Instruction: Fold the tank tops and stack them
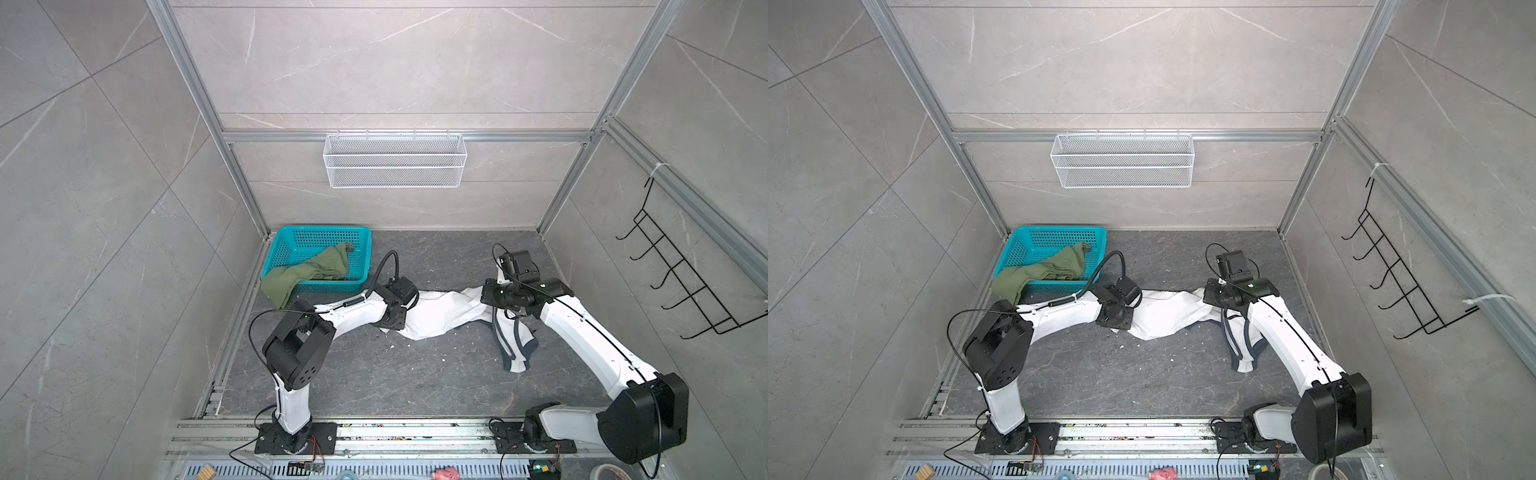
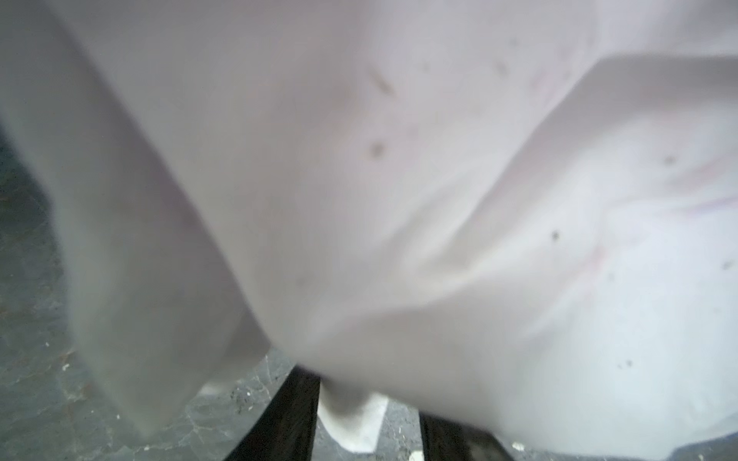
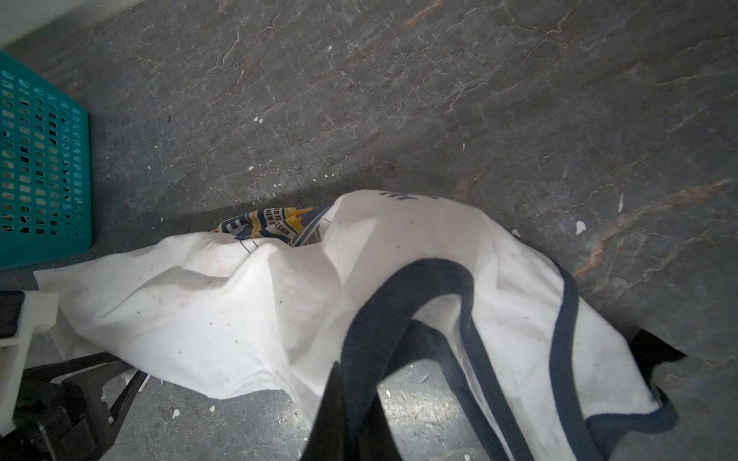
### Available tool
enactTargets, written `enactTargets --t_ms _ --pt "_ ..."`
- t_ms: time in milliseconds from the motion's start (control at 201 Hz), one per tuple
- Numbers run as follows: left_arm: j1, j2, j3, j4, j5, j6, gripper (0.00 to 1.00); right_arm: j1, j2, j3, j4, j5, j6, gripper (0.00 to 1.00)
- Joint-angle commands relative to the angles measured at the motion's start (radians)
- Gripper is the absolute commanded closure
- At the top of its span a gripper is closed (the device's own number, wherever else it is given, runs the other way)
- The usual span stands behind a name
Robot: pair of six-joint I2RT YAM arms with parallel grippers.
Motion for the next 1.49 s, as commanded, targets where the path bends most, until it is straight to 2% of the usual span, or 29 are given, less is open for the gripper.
enactTargets --t_ms 0,80,339,568,936,1289,1399,1489 --pt "-0.006 -0.045 0.027 -0.047 -0.029 -0.033 0.58 0.001 -0.019 -0.016 -0.014 0.01 -0.009 1.0" --pt "-0.005 -0.033 0.041 -0.05 -0.024 -0.031 0.61 0.002 -0.018 -0.015 -0.013 0.004 -0.008 1.0" --pt "0.001 0.026 0.063 -0.035 -0.023 -0.025 0.58 0.002 -0.028 -0.027 -0.015 0.011 -0.014 1.0" --pt "0.019 0.071 0.074 -0.026 -0.018 -0.025 0.7 0.002 -0.038 -0.04 -0.017 0.016 -0.014 1.0" --pt "0.052 0.08 0.055 -0.019 -0.036 -0.024 0.67 0.002 -0.027 -0.061 0.02 -0.07 0.019 1.0" --pt "0.058 0.056 0.054 -0.017 -0.043 -0.015 0.95 0.003 -0.022 -0.06 0.021 -0.074 0.021 1.0" --pt "0.059 0.0 0.049 -0.01 -0.056 0.002 1.0 0.004 -0.026 -0.052 0.015 -0.068 0.018 1.0" --pt "0.09 -0.039 0.084 -0.015 -0.05 0.036 1.0 0.006 -0.022 -0.045 0.018 -0.081 0.028 1.0"
